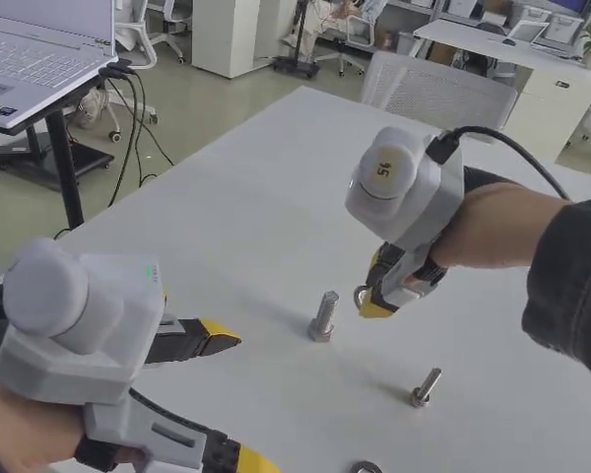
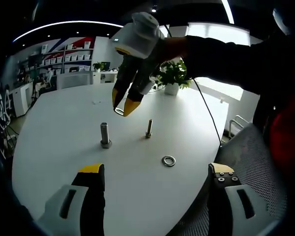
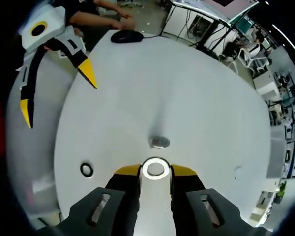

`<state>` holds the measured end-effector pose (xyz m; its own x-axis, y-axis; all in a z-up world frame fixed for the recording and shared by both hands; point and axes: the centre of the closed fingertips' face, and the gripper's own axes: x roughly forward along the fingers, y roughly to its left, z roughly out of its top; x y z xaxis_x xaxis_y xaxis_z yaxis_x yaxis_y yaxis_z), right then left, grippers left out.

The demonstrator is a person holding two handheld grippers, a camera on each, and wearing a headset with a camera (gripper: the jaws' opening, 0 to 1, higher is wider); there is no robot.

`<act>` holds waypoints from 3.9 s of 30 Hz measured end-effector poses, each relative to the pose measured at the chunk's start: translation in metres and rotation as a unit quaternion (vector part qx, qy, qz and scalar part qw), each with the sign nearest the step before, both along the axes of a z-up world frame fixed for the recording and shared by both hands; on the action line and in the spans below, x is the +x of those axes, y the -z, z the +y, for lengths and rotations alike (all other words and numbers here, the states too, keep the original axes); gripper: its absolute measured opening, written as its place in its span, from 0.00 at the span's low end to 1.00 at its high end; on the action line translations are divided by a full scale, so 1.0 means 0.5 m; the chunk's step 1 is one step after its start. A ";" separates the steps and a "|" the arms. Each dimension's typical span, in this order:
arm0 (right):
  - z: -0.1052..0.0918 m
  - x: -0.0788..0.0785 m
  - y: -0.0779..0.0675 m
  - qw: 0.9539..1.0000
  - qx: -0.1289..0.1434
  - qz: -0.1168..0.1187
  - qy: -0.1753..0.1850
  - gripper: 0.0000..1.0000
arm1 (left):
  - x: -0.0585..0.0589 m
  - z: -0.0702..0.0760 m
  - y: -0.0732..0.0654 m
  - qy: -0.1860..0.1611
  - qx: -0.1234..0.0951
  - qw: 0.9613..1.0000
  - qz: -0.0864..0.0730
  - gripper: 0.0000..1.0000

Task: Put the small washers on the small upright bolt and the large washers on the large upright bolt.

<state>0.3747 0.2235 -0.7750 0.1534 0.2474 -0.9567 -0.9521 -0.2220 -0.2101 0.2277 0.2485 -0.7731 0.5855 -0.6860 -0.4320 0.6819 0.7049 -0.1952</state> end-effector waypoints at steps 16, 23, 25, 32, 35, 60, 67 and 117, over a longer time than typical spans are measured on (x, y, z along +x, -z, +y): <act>0.046 0.016 0.021 0.999 -0.021 0.009 -0.029 0.23 | -0.003 -0.001 0.011 -0.002 -0.001 1.000 0.007 0.86; 0.054 0.023 0.042 0.999 -0.030 0.019 -0.032 0.23 | -0.007 0.001 0.017 -0.002 0.001 1.000 0.012 0.86; 0.054 0.022 0.047 0.999 -0.033 0.021 -0.034 0.23 | -0.008 0.001 0.018 -0.002 0.001 1.000 0.014 0.86; 0.061 0.018 0.056 0.998 -0.038 0.028 -0.040 0.23 | -0.008 0.004 0.021 -0.004 0.001 1.000 0.016 0.86; 0.059 0.016 0.063 0.998 -0.045 0.031 -0.042 0.23 | -0.008 0.005 0.020 -0.005 0.001 1.000 0.016 0.86; 0.068 0.025 0.104 0.995 -0.070 0.044 -0.046 0.23 | -0.008 0.004 0.015 -0.008 -0.004 1.000 0.014 0.86; 0.067 0.024 0.125 0.994 -0.079 0.049 -0.048 0.23 | -0.008 0.005 0.017 -0.008 -0.002 1.000 0.015 0.86; 0.053 0.025 0.167 0.994 -0.065 0.085 -0.012 0.34 | -0.005 0.006 0.027 -0.005 0.000 1.000 0.028 0.86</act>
<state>0.3871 0.2498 -0.8586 -0.0170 0.1221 -0.9924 -0.9653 -0.2606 -0.0156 0.2252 0.2516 -0.7867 0.5669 -0.6804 -0.4644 0.6635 0.7112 -0.2321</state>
